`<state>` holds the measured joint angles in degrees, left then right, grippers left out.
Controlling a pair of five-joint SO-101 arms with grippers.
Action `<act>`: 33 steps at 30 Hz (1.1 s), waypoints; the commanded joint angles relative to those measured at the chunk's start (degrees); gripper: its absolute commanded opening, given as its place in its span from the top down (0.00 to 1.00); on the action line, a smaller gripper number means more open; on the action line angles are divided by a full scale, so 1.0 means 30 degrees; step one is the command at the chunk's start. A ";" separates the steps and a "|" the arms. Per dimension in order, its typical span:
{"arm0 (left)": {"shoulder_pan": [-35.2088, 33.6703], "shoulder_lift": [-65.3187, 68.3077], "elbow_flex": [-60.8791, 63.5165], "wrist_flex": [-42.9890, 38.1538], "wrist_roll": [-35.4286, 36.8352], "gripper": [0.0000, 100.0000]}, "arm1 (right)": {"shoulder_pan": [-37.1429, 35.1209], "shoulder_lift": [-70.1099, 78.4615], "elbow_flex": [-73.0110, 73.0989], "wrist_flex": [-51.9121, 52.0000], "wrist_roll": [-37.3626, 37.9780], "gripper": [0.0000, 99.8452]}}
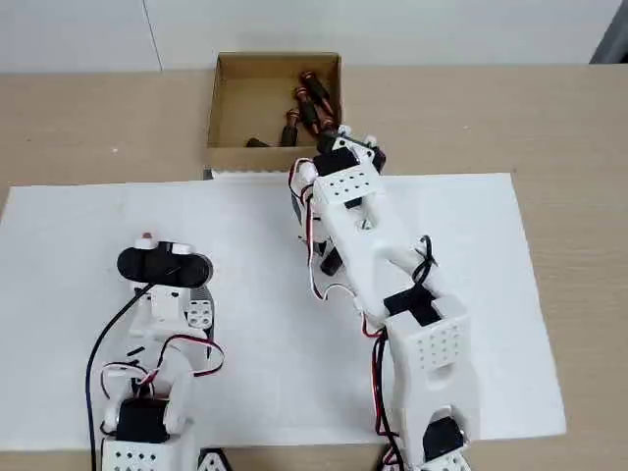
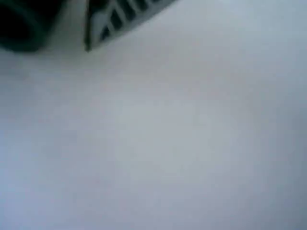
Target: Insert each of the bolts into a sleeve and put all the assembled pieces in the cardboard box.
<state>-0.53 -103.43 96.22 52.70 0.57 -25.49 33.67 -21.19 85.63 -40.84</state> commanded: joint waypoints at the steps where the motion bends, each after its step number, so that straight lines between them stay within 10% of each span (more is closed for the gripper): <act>1: -0.0029 -0.0205 -0.0103 -0.0088 0.0029 0.99 | -0.0220 -0.0103 -0.0176 -0.0073 -0.0029 0.99; 20: -0.0147 -0.0205 -0.0278 0.0029 0.1319 0.99 | -0.0220 -0.6579 -0.0176 0.1480 0.1524 1.00; 33: -0.0967 0.1846 -0.7604 0.4015 0.1963 0.99 | 0.1304 -1.1092 0.3604 0.3385 0.2139 1.00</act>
<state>-1.58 -102.02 79.69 63.52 6.11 -23.03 5.36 -12.40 95.21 -34.95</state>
